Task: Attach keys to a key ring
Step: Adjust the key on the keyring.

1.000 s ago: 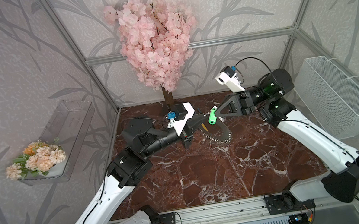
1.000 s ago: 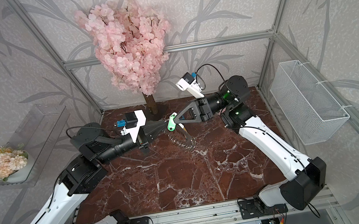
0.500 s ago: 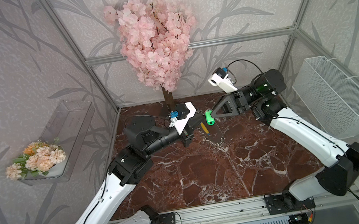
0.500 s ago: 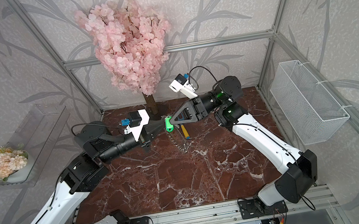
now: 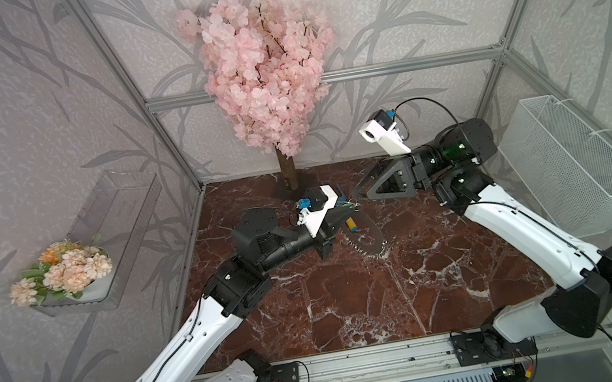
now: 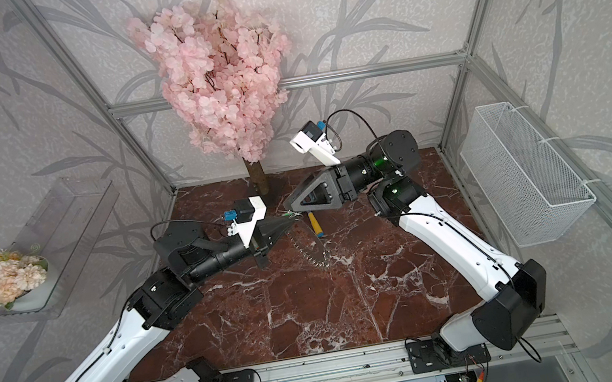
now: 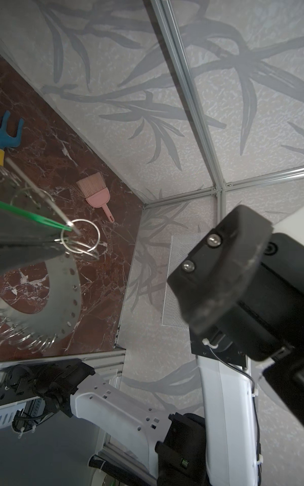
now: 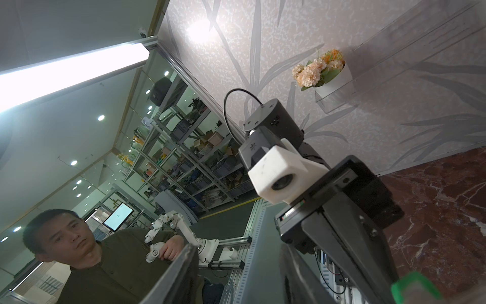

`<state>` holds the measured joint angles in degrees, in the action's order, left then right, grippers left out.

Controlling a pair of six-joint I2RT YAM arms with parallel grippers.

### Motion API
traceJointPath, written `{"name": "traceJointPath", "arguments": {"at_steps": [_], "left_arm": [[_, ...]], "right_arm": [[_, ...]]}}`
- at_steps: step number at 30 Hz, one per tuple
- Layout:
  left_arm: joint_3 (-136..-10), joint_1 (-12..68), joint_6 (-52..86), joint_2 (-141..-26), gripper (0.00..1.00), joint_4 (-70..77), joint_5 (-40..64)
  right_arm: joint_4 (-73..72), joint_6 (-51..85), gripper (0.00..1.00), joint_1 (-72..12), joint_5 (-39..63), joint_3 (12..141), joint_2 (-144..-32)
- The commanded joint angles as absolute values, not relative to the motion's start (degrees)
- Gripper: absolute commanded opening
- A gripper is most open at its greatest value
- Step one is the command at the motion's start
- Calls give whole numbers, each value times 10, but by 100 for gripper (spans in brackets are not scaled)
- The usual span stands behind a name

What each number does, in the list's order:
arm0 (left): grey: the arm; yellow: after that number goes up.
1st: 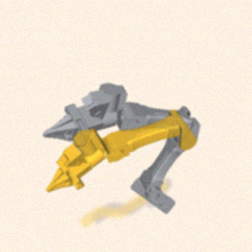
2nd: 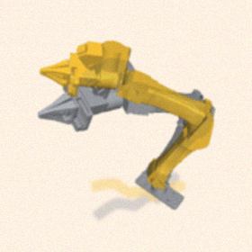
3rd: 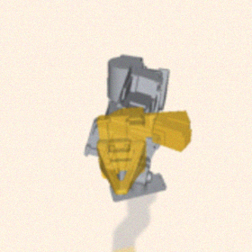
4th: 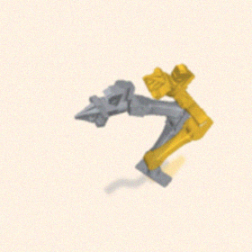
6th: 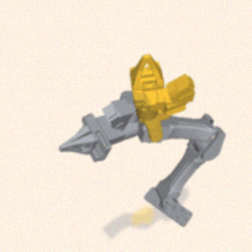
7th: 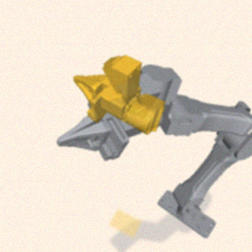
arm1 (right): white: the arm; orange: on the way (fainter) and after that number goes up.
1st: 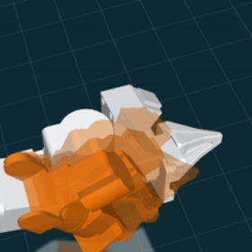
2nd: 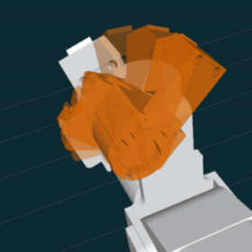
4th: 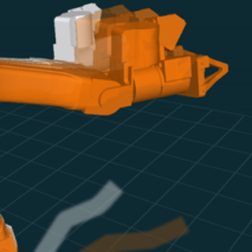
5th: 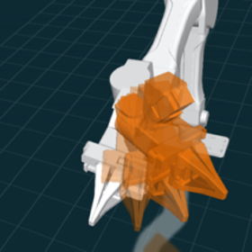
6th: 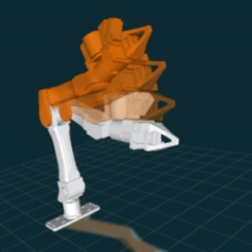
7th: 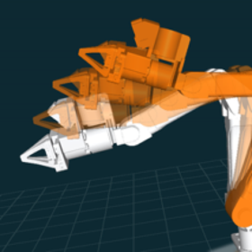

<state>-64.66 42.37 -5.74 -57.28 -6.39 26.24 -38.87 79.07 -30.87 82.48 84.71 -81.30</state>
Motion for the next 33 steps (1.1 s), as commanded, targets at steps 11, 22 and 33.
{"name": "traceJointPath", "arguments": {"at_steps": [11,22,33], "left_arm": [[-629,423,4,-546,0,23,294],[-623,417,79,-534,0,67,355],[-640,415,102,-534,0,65,380]], "right_arm": [[159,286,68,-261,624,900,-708],[340,123,23,-322,539,951,-712],[426,53,27,-373,461,984,-725]]}}
